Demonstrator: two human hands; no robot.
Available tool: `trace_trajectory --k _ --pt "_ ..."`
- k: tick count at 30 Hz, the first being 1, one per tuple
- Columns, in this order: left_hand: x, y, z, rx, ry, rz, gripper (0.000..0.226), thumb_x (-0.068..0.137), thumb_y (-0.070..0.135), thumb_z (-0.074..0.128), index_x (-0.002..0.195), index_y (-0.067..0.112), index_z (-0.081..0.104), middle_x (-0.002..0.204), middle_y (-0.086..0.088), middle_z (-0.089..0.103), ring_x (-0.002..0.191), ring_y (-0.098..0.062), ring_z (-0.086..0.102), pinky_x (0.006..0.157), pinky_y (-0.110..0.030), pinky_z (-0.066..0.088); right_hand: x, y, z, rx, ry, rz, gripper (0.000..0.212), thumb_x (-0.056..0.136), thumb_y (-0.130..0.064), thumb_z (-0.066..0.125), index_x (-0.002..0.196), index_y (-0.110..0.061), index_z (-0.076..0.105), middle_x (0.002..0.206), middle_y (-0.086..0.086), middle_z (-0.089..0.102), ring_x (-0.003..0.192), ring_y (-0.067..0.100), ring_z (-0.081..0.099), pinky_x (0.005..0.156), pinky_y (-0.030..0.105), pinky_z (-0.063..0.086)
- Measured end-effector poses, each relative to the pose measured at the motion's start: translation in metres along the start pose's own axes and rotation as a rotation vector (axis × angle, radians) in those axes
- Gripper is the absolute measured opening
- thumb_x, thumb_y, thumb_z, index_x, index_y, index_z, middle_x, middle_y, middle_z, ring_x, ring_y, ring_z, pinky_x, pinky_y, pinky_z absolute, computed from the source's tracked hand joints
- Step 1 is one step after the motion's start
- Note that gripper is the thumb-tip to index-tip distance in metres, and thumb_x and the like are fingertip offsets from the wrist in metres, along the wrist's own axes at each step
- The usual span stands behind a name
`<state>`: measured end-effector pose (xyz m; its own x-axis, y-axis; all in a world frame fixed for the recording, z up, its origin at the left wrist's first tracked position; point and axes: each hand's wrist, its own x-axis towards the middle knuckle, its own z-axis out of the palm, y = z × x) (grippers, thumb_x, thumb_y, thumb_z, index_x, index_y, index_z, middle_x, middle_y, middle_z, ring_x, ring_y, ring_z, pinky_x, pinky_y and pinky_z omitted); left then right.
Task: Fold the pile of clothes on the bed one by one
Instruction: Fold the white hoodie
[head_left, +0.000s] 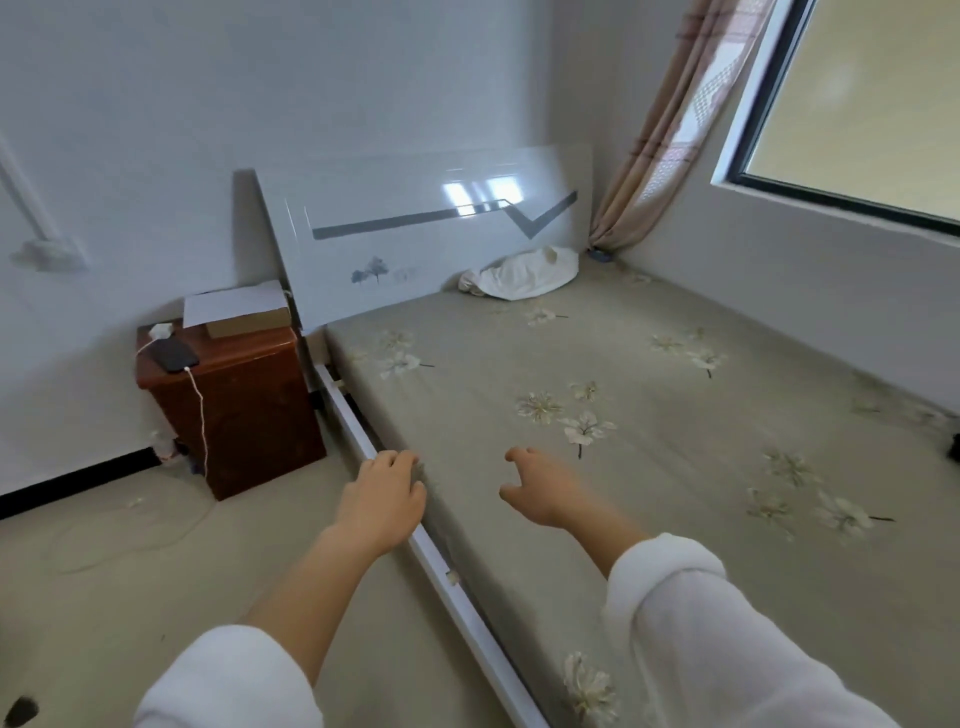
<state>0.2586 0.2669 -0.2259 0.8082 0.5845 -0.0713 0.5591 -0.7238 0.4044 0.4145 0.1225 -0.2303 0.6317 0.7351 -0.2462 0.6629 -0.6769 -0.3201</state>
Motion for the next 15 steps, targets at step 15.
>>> trace_trajectory --k 15 --pt "0.335 -0.152 -0.082 0.078 -0.069 0.024 0.047 0.099 0.029 0.037 0.144 0.018 0.032 0.149 -0.004 0.032 0.133 -0.025 0.031 0.103 -0.041 0.036 0.332 -0.123 -0.037 0.076 0.024 0.101 0.055 0.093 -0.032 0.049 0.143 -0.012 0.036 0.142 0.012 0.043 0.126 0.031 0.045 0.102 0.040 0.039"
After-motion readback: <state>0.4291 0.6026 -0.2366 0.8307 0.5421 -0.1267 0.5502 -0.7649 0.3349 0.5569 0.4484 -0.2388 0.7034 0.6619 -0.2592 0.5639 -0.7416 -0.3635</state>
